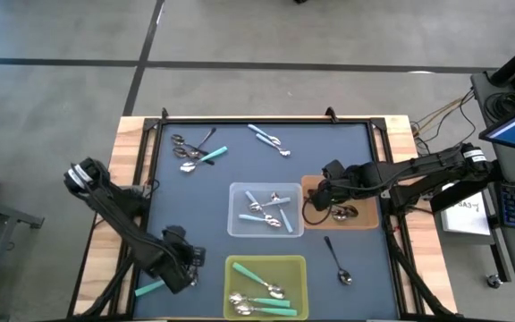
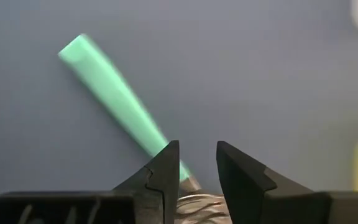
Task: Sort silverware by color (type)
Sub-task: Put the light green spoon into the yellow bin
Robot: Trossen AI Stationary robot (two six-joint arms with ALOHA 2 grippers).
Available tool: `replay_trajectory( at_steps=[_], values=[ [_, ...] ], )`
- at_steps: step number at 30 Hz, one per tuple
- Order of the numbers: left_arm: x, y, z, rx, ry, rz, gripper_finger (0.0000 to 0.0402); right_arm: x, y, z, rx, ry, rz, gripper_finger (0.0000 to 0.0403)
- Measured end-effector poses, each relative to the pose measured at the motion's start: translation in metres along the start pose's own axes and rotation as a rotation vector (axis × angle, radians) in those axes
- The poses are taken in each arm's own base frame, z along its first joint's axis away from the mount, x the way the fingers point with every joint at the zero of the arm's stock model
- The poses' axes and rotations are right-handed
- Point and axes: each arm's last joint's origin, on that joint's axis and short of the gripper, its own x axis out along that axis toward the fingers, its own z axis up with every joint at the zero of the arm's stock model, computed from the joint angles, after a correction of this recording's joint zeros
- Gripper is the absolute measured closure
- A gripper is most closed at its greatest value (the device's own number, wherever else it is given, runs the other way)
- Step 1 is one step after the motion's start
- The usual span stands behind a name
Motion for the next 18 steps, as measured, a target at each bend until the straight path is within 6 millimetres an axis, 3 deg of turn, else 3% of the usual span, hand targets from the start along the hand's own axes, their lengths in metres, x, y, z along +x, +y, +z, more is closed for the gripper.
replay_trajectory(
  at_steps=[10,18],
  values=[
    [0.017,-0.013,-0.019,-0.052,0.031,0.223,0.0313,0.000,0.000,0.000,0.000,0.000,0.001,0.0307],
    [0.020,-0.017,-0.017,-0.076,0.028,0.252,0.0313,0.000,0.000,0.000,0.001,-0.002,0.004,0.0307]
  ],
)
